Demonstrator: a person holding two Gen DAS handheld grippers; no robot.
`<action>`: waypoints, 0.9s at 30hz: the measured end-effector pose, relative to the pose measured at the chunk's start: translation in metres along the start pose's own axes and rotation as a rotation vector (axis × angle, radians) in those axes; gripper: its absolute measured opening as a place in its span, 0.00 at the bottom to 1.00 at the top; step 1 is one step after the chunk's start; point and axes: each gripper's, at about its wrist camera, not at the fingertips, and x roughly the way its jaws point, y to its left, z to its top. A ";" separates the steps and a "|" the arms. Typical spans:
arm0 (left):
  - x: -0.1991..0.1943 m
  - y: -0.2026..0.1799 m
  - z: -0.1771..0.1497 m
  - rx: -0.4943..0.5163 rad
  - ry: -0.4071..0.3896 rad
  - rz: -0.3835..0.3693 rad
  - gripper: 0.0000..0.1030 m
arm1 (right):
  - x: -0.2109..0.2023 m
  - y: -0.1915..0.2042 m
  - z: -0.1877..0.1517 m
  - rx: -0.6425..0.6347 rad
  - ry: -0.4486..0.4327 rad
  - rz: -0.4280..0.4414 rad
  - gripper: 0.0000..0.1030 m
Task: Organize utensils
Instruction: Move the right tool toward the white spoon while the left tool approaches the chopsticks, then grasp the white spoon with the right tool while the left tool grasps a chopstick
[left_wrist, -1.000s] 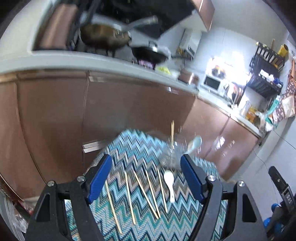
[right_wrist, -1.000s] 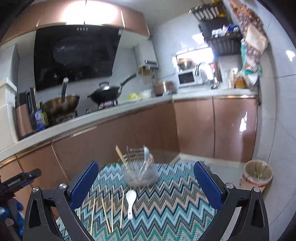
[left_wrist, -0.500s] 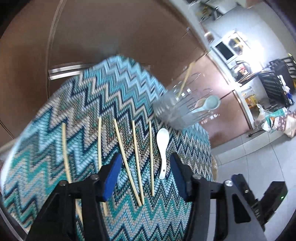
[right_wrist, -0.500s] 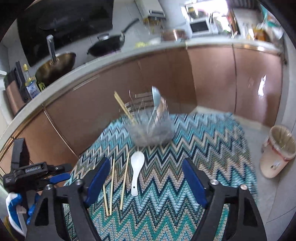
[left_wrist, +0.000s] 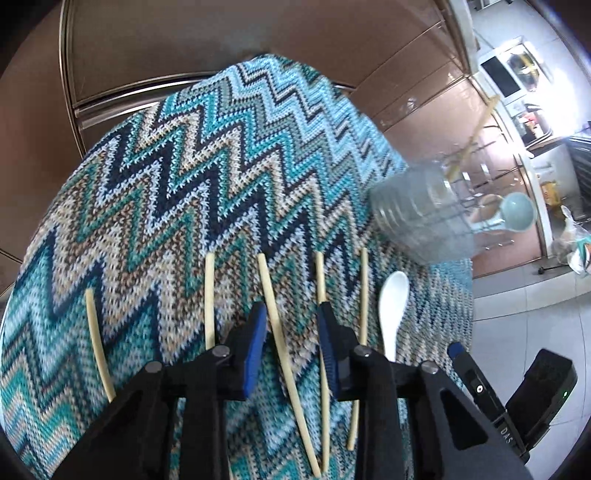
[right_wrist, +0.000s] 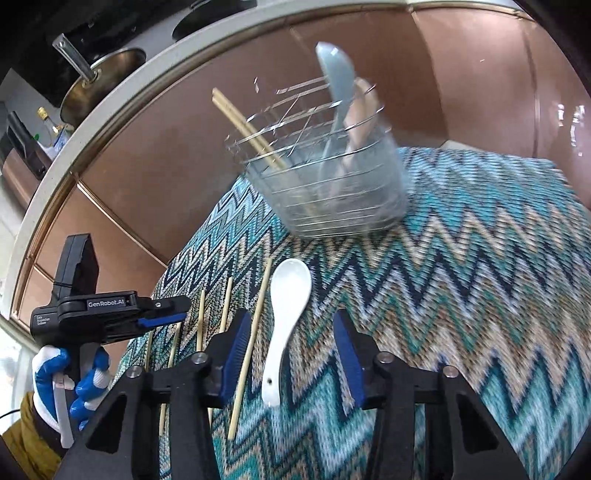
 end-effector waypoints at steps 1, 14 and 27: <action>0.002 0.001 0.001 -0.001 0.007 0.006 0.23 | 0.005 -0.001 0.003 -0.001 0.011 0.007 0.39; 0.026 0.000 0.014 0.019 0.071 0.041 0.13 | 0.071 -0.014 0.033 -0.059 0.144 0.043 0.26; 0.039 -0.010 0.021 0.044 0.070 0.087 0.06 | 0.090 -0.012 0.045 -0.136 0.209 0.045 0.06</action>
